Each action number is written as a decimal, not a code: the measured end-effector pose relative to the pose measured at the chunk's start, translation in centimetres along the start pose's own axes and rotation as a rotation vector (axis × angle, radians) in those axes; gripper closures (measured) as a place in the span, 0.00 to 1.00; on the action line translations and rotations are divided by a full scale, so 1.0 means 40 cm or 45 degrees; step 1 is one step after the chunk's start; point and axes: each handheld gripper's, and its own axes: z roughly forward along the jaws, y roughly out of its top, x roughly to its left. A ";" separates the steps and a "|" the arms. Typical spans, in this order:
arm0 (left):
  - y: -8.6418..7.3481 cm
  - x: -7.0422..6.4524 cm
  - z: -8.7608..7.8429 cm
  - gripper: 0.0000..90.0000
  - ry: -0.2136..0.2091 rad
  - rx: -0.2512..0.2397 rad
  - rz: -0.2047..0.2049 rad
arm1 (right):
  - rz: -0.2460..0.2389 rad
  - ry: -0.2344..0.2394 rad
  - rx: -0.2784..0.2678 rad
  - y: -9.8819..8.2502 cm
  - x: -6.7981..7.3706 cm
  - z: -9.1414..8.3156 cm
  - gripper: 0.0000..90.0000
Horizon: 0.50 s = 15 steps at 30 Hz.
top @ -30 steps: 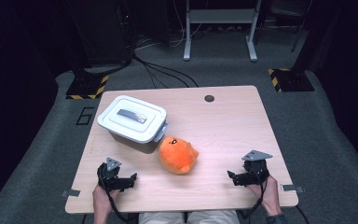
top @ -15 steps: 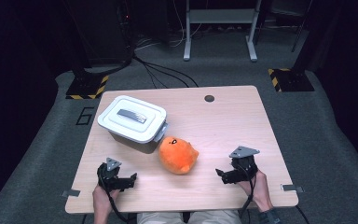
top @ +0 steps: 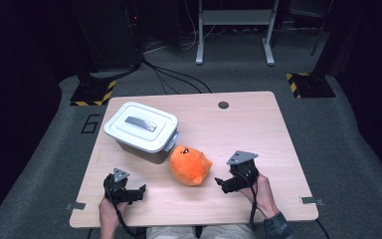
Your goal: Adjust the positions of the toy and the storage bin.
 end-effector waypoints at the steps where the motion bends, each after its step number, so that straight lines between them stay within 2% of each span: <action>1: 0.000 0.000 0.000 0.00 0.000 0.000 0.000 | -0.011 0.005 -0.001 0.003 0.000 0.001 0.04; 9: 0.000 0.000 0.000 0.00 0.002 0.000 0.001 | -0.039 0.021 -0.004 0.026 0.012 0.011 0.03; 15: 0.000 0.000 0.000 0.00 0.001 0.000 0.001 | -0.030 0.043 -0.003 0.039 0.017 0.021 0.03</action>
